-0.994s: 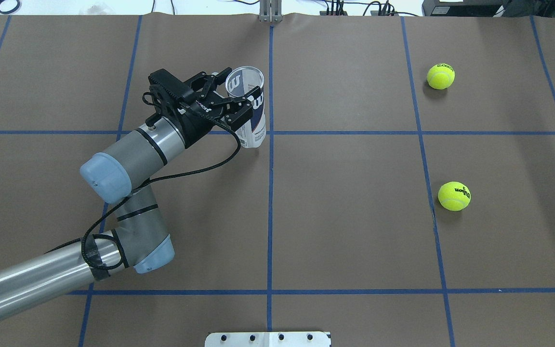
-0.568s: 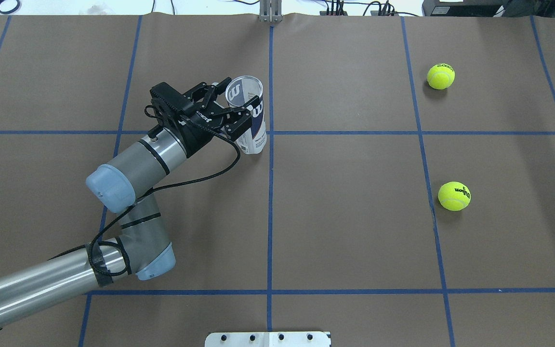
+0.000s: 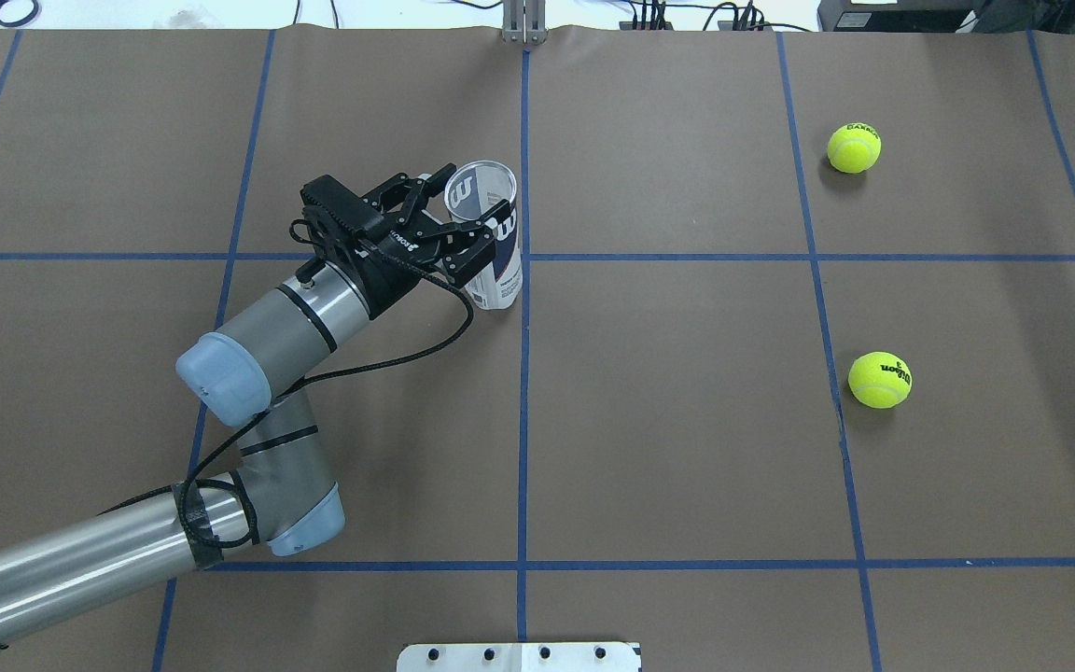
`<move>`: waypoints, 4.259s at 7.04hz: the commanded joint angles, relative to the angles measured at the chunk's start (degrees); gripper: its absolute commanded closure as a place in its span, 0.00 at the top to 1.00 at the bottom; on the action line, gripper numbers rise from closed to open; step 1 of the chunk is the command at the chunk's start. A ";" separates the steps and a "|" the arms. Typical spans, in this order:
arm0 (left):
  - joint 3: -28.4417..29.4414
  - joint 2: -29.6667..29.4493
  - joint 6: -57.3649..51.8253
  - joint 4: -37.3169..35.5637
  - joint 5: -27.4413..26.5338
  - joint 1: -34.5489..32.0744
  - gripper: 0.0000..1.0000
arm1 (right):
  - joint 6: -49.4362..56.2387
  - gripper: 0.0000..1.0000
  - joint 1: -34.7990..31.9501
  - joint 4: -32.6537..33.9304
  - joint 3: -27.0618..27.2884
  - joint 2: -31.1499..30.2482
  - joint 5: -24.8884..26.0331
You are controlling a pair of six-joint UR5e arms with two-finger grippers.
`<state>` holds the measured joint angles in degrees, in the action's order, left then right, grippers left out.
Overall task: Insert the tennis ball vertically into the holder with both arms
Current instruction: 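Lower the upright can onto the table with the left gripper, then open and withdraw the left gripper from the can while the right arm reaches in, then lower the right gripper onto the nearer yellow tennis ball and grasp it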
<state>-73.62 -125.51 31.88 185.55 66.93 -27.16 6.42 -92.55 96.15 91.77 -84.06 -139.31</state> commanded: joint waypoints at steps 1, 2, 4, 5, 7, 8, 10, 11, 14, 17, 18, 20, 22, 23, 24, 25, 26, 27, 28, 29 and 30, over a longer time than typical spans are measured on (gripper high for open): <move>-0.03 0.09 -1.30 -0.01 -0.04 0.09 0.78 | 0.00 0.99 0.00 0.00 -0.09 0.03 0.00; -0.03 0.01 -1.38 -0.01 0.05 0.09 0.89 | 0.00 1.00 0.00 0.00 -0.18 0.03 0.00; -0.03 0.01 -1.38 -0.10 0.05 0.09 0.99 | 0.00 1.00 0.00 0.00 -0.18 0.03 0.00; -0.12 0.01 -1.38 -0.10 0.05 0.09 0.99 | 0.00 0.99 0.00 0.00 -0.18 0.03 0.00; -0.99 -0.61 -1.38 -0.01 0.14 0.00 0.99 | 0.00 1.00 0.00 0.00 -0.18 0.03 0.00; -3.52 -0.61 -1.47 -0.36 0.66 -0.26 0.99 | 0.00 1.00 0.00 0.00 -0.18 0.03 0.00; -10.80 0.35 -2.79 -6.38 3.88 -2.09 0.99 | 0.00 0.99 0.00 -0.09 0.69 0.03 0.00; -17.19 3.93 -2.62 -14.17 9.66 -4.81 0.99 | 0.00 1.00 0.00 -0.09 1.13 0.47 0.09; -32.43 21.74 -1.74 -27.66 17.67 -7.72 0.99 | 0.00 0.99 0.18 0.00 0.52 0.47 0.09; -32.20 26.29 3.71 -29.54 22.64 -7.56 0.99 | -19.43 0.99 9.62 0.09 0.96 5.47 0.53; -30.72 26.20 3.98 -29.54 22.55 -7.38 0.99 | -30.91 0.99 12.98 0.17 1.31 8.18 -0.60; -29.39 25.50 4.24 -29.45 22.37 -7.21 0.99 | -34.45 0.99 21.40 -4.71 7.09 7.51 1.37; -27.54 24.45 4.15 -29.45 22.28 -7.12 0.99 | -42.82 0.99 27.13 -18.90 9.30 1.63 7.17; -27.45 24.44 4.07 -29.45 22.28 -7.12 0.99 | -48.55 0.99 32.12 -27.16 9.74 -0.91 10.25; -27.45 24.44 4.07 -29.45 22.28 -7.12 0.99 | -51.39 0.99 34.78 -28.90 10.18 -1.20 10.89; -27.19 24.44 3.89 -29.37 22.28 -7.12 0.99 | -52.98 0.99 37.33 -28.92 10.80 -1.29 10.90; -26.75 24.35 3.63 -29.36 22.28 -7.12 0.99 | -53.43 0.99 39.27 -28.92 10.89 -1.63 10.99; -25.96 24.35 3.37 -28.84 22.28 -7.12 0.99 | -53.44 0.99 41.29 -28.92 11.07 -2.25 11.42; -25.17 23.92 3.28 -28.75 22.28 -7.12 0.99 | -53.35 0.99 43.05 -28.92 10.89 -3.04 11.60; -24.29 23.74 3.19 -28.66 22.28 -7.12 0.99 | -53.00 0.99 43.94 -28.92 10.89 -3.91 11.78; -24.20 23.65 3.19 -28.66 22.20 -7.12 0.99 | -52.74 0.99 44.56 -28.92 10.80 -4.71 12.30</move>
<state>-98.25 -101.70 35.12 156.83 89.19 -34.28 -46.61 -48.98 67.24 102.64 -87.82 -127.48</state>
